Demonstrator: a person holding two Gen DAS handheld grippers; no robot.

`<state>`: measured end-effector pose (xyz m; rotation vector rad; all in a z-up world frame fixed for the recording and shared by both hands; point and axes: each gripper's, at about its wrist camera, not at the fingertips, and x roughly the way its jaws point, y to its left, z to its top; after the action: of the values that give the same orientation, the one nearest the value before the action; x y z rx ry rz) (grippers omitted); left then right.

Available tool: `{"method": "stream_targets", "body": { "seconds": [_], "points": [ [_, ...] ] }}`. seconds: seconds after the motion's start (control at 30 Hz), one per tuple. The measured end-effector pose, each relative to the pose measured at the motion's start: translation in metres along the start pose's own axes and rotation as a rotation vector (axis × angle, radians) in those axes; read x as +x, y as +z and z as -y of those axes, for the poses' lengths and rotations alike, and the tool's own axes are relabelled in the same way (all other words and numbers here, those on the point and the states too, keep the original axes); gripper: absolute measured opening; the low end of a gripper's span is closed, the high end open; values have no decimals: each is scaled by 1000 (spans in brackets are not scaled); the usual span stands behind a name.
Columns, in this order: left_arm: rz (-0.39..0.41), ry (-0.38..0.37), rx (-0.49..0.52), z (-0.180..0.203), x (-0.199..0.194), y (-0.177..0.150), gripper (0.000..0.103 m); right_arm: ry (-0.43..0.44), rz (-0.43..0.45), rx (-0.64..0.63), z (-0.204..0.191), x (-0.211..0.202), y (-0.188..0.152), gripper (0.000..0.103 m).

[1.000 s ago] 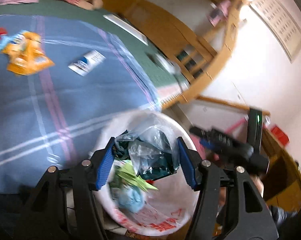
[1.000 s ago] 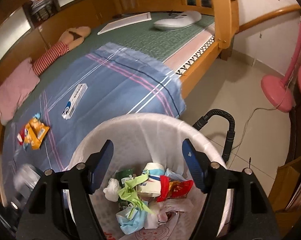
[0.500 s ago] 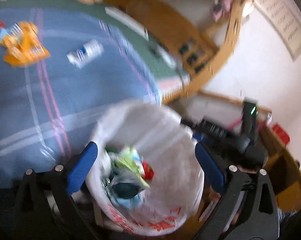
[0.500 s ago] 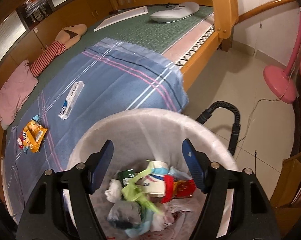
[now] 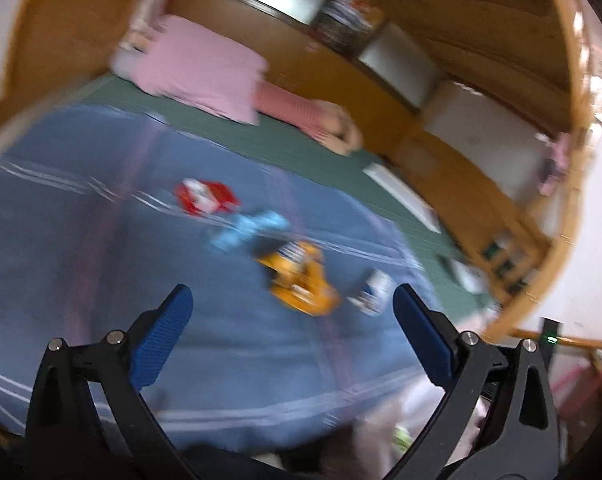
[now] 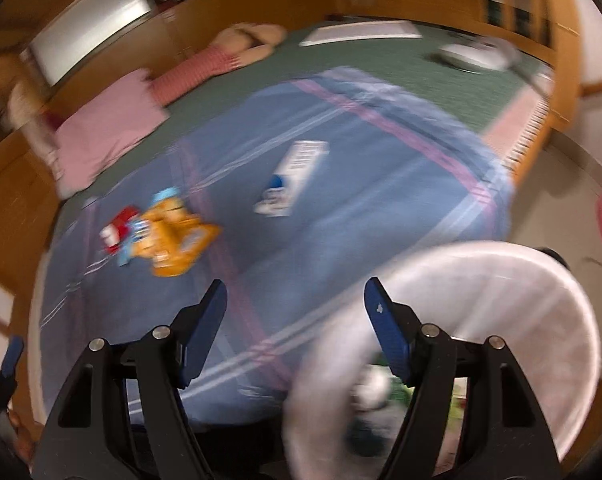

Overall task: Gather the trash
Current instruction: 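Move both grippers back over the remaining trash on the bed, then grasp the orange chip bag with the right gripper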

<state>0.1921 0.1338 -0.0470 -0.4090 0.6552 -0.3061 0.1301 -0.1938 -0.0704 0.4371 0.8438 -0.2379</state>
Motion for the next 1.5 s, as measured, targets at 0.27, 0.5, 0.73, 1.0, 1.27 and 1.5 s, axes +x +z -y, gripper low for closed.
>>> {"method": "stream_targets", "body": {
  "seconds": [0.27, 0.5, 0.73, 1.0, 1.27, 1.5],
  "points": [
    [12, 262, -192, -105, 4, 28, 100, 109, -57, -148, -122, 86, 34, 75],
    [-83, 309, -426, -159, 7, 15, 100, -157, 15, -306, -197, 173, 61, 76],
    [-142, 319, -410, -156, 21, 12, 100, -212, -155, -231, -164, 216, 43, 76],
    [-174, 335, -389, -146, 38, 2, 100, -10, -241, -297, -176, 193, 10, 46],
    [-138, 388, -476, -164, 24, -3, 100, 304, -431, -373, -224, 162, -33, 54],
    [-97, 398, -615, -192, 7, -9, 100, 475, -343, -345, -237, 134, -7, 77]
  ]
}}
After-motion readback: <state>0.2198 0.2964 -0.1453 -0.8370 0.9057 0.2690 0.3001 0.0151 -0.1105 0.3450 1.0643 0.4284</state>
